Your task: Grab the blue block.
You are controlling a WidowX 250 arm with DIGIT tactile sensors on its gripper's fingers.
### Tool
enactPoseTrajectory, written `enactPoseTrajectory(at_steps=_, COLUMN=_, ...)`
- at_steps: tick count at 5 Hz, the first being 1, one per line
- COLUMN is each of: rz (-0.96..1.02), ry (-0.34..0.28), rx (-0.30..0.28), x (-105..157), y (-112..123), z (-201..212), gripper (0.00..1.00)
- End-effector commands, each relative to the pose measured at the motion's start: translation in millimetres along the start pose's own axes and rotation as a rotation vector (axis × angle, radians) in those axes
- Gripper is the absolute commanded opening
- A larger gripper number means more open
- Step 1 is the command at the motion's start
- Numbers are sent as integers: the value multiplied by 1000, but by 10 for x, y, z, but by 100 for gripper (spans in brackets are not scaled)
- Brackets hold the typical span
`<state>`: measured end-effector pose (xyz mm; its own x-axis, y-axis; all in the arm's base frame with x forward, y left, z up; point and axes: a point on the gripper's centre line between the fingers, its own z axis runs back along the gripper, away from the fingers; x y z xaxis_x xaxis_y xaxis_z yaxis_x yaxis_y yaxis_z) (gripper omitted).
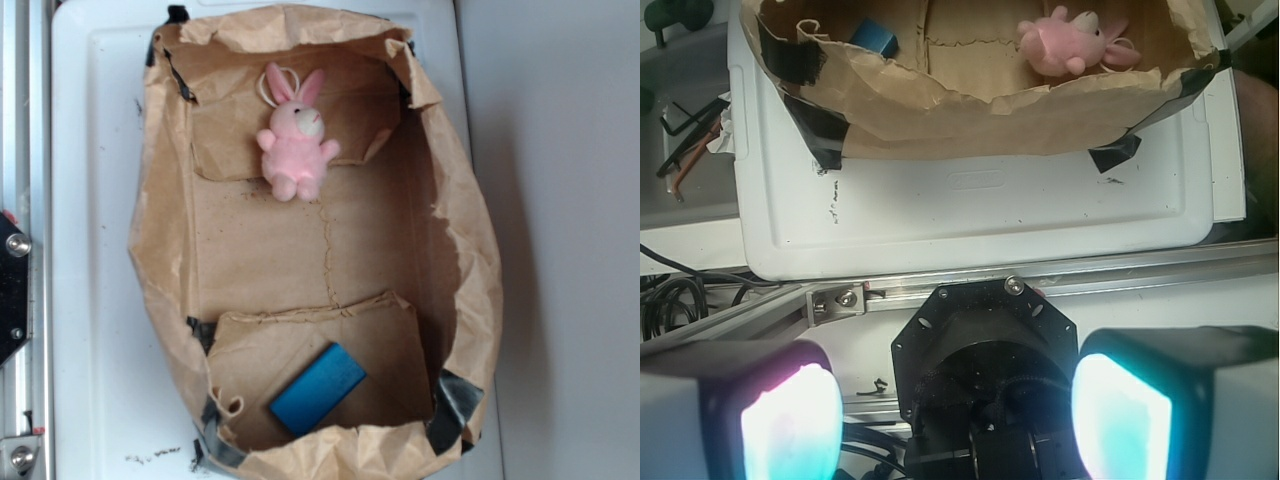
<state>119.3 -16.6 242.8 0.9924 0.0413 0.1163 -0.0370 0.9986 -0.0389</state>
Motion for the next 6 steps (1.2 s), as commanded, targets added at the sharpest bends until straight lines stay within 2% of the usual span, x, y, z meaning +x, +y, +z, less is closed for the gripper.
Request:
enactPoseTrajectory(at_steps=1, rz=0, ry=0, rx=0, x=0, y=0, z=0, gripper=100)
enactPoseTrajectory(at_steps=2, rz=29, ry=27, rx=-4, x=405, y=71, z=-122, gripper=100)
enactPoseTrajectory(at_steps=3, rz=100, ry=41, rx=25, x=757, y=234, z=-275, gripper=100)
enactPoseTrajectory(at_steps=4, rz=186, ry=23, rx=64, x=1066, y=383, z=-461, gripper=100)
enactPoseTrajectory(at_steps=5, rz=324, ry=-51, rx=33, x=1310, y=452, z=-701, gripper=100)
enactPoseTrajectory(at_steps=6, rz=402, ry=-90, rx=-12, x=1418, y=447, z=-886, gripper=100)
